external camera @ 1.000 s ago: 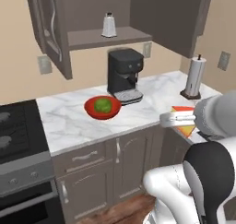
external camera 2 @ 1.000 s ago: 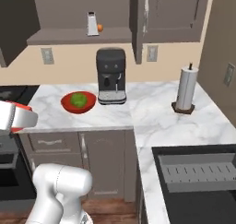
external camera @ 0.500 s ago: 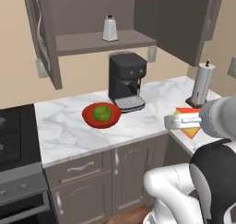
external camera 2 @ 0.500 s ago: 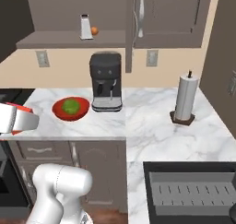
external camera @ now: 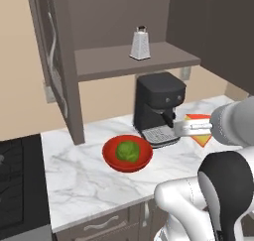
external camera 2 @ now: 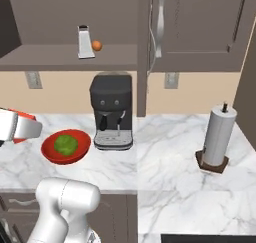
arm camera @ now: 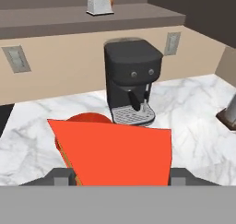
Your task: Pick the cheese from the fridge and the cheese grater from the cabinet and place them next to the salad bowl.
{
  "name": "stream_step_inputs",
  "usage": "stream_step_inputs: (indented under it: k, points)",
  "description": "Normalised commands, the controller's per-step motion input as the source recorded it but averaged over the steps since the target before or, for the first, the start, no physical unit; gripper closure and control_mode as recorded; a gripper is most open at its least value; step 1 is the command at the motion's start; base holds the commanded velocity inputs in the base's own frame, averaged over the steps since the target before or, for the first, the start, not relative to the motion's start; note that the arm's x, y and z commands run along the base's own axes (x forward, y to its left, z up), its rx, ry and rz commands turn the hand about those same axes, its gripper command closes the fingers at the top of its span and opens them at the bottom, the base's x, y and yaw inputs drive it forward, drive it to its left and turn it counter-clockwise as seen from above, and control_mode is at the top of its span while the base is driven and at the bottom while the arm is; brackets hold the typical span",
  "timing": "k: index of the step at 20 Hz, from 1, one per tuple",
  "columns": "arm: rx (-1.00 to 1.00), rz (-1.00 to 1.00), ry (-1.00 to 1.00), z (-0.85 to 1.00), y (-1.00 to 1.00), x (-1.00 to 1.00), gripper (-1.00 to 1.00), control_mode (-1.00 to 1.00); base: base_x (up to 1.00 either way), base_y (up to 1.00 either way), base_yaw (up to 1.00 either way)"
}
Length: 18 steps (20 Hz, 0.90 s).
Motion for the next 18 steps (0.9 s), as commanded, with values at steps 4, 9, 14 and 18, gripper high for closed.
stream_step_inputs:
  k: [4, 9, 14, 18]
  points:
    - [0.00, 0.00, 0.00, 0.00, 0.00, 0.00, 1.00, 1.00, 0.25, 0.00, 0.18]
    - [0.00, 0.00, 0.00, 0.00, 0.00, 0.00, 1.00, 1.00, 0.28, -0.27, 0.38]
    - [0.00, 0.00, 0.00, 0.00, 0.00, 0.00, 1.00, 1.00, 0.96, -0.04, 0.22]
    - [0.00, 0.00, 0.00, 0.00, 0.00, 0.00, 1.00, 1.00, 0.83, 0.00, 0.13]
